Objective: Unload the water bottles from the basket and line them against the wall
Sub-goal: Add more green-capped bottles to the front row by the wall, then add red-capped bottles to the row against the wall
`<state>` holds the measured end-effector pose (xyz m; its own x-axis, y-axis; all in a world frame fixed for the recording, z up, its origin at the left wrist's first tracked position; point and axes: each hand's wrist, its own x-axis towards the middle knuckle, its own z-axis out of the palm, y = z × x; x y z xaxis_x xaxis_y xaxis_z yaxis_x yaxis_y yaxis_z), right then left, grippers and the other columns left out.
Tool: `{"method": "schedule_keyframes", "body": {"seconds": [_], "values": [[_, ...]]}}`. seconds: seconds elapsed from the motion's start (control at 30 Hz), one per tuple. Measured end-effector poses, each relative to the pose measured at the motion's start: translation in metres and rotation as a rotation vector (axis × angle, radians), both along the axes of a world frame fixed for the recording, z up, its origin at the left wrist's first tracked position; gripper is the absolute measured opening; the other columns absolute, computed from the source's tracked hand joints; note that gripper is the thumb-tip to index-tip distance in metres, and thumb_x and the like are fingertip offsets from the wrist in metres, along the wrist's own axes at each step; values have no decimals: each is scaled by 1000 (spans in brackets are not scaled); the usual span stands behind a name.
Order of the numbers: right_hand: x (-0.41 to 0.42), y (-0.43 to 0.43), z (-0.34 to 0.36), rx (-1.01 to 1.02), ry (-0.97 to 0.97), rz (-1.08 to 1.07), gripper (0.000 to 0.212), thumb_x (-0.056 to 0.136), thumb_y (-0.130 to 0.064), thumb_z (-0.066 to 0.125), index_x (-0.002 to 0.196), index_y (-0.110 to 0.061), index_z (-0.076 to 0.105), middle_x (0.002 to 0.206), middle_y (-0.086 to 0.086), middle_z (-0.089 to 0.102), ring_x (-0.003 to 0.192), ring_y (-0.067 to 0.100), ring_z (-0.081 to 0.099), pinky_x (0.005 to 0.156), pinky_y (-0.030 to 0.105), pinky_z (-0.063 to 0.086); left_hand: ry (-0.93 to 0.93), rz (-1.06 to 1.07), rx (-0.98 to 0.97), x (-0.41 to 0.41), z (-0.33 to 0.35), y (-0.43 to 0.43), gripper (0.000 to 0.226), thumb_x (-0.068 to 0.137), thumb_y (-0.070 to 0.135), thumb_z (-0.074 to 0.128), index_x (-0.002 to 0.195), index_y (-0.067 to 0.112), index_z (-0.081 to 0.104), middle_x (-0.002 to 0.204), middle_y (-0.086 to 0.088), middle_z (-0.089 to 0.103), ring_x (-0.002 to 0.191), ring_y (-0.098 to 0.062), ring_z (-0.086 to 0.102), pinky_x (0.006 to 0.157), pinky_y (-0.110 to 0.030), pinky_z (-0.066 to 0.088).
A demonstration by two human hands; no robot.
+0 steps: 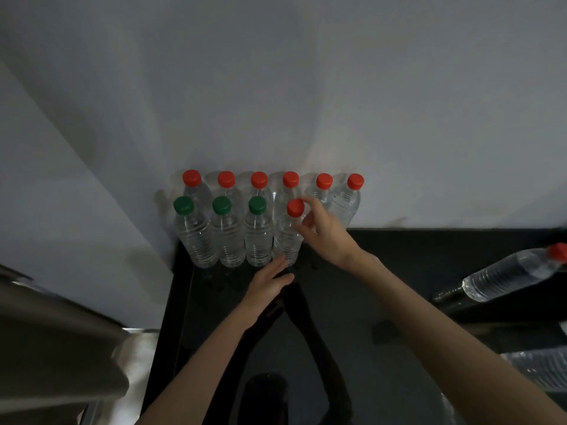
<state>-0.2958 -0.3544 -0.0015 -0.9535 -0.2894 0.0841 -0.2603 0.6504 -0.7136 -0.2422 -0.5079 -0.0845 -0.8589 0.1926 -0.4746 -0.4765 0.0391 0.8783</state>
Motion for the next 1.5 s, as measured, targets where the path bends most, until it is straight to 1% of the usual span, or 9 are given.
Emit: {"method": "schedule_keyframes", "body": {"seconds": [0.17, 0.3, 0.53, 0.67, 0.93, 1.1, 1.2, 1.37, 1.5], "values": [[54, 28, 35, -37, 102, -88, 45, 96, -18, 57, 137, -17, 41, 99, -1, 63, 95, 13, 62, 85, 32, 53, 192, 25, -51, 33, 39, -3, 26, 97, 16, 55, 121, 21, 64, 120, 6, 69, 109, -7, 63, 98, -27, 49], [107, 65, 58, 37, 210, -142, 41, 96, -22, 56, 135, -23, 43, 111, -2, 64, 103, 10, 62, 90, 31, 52, 376, -28, -31, 58, 76, 8, 24, 99, 18, 52, 120, 18, 63, 112, 4, 70, 100, -10, 68, 86, -21, 53], [197, 156, 72, 239, 286, -366, 42, 95, -29, 54, 136, -25, 43, 119, -6, 62, 116, 13, 55, 95, 37, 48, 603, -208, -110, 86, 115, 73, 22, 99, 24, 53, 117, 33, 60, 110, 13, 70, 99, -4, 67, 90, -20, 50], [239, 219, 74, 275, 275, -534, 44, 94, -26, 56, 136, -23, 45, 115, -6, 59, 112, 13, 52, 89, 30, 44, 671, -352, -143, 96, 122, 130, 26, 98, 21, 54, 123, 26, 60, 112, 14, 68, 100, 1, 64, 84, -10, 46], [266, 337, 51, 322, 217, -655, 44, 91, -23, 61, 133, -18, 49, 123, 5, 61, 114, 21, 55, 95, 33, 44, 623, -483, -161, 99, 108, 268, 32, 97, 25, 56, 128, 27, 57, 116, 12, 67, 101, 0, 64, 86, -13, 48], [255, 383, 23, 313, 75, -525, 45, 91, -27, 60, 134, -22, 47, 122, 0, 59, 112, 18, 53, 95, 34, 46, 452, -491, -315, 74, 84, 344, 46, 96, 31, 57, 140, 26, 45, 132, 2, 60, 106, -8, 60, 100, -35, 48], [249, 401, 10, 272, 10, -449, 44, 93, -29, 58, 134, -26, 44, 120, -2, 58, 112, 16, 52, 94, 38, 48, 350, -426, -339, 56, 71, 378, 65, 93, 35, 61, 149, 26, 31, 145, -3, 48, 125, -19, 52, 106, -44, 44], [244, 416, -3, 109, -62, -357, 35, 94, -39, 53, 128, -31, 48, 115, -7, 60, 106, 12, 53, 93, 36, 47, 333, -353, -329, 34, 56, 422, 83, 88, 33, 69, 154, 25, 20, 156, -8, 33, 138, -28, 39, 110, -44, 38], [240, 423, -5, 112, -95, -279, 29, 94, -41, 53, 121, -33, 49, 109, -17, 54, 102, 9, 51, 89, 38, 49, 348, -345, -273, 25, 44, 446, 83, 83, 26, 75, 151, 22, 29, 150, -5, 42, 137, -24, 41, 110, -42, 37]]}}
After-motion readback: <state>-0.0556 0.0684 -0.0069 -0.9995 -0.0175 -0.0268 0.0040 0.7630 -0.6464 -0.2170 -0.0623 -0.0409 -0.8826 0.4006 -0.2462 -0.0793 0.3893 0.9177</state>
